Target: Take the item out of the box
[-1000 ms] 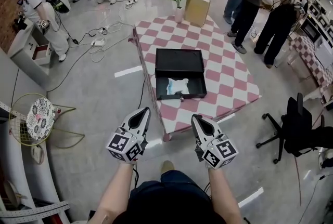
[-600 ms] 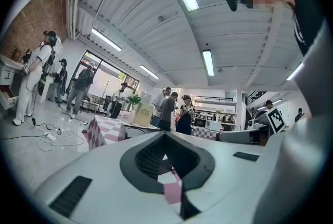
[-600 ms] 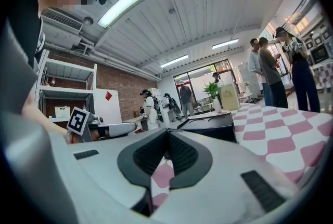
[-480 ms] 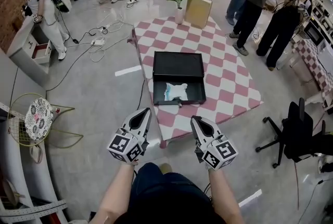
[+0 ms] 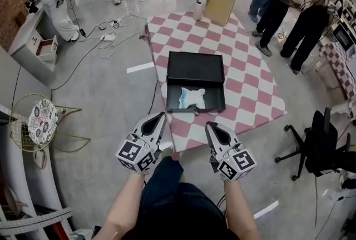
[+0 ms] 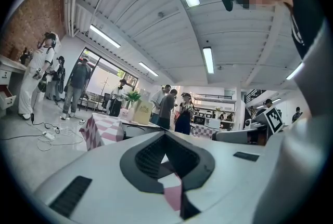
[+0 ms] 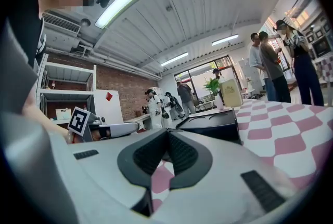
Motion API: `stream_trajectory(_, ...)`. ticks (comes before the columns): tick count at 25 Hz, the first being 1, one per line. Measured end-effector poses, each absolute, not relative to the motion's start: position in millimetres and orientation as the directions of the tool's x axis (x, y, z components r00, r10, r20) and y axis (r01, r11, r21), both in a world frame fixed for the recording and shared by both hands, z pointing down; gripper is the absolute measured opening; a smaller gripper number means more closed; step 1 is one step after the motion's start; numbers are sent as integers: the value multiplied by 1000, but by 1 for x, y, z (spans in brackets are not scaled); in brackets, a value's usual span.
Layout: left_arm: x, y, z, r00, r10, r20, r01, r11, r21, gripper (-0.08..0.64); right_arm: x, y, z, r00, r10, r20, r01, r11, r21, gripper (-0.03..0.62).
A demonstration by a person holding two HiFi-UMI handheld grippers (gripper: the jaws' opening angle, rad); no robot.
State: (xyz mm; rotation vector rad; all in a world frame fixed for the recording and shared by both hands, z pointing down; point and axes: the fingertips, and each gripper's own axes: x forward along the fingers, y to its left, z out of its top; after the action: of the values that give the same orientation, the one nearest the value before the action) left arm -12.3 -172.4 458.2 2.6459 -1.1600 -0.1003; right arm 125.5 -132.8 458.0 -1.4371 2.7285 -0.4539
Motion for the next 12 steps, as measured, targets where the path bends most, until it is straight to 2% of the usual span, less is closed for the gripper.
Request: stream_trajectory(12,-11,-217,469,697,-713,78,-705,-663,252,2,114,-179,474,-594,-765,251,-804,573,-155,5)
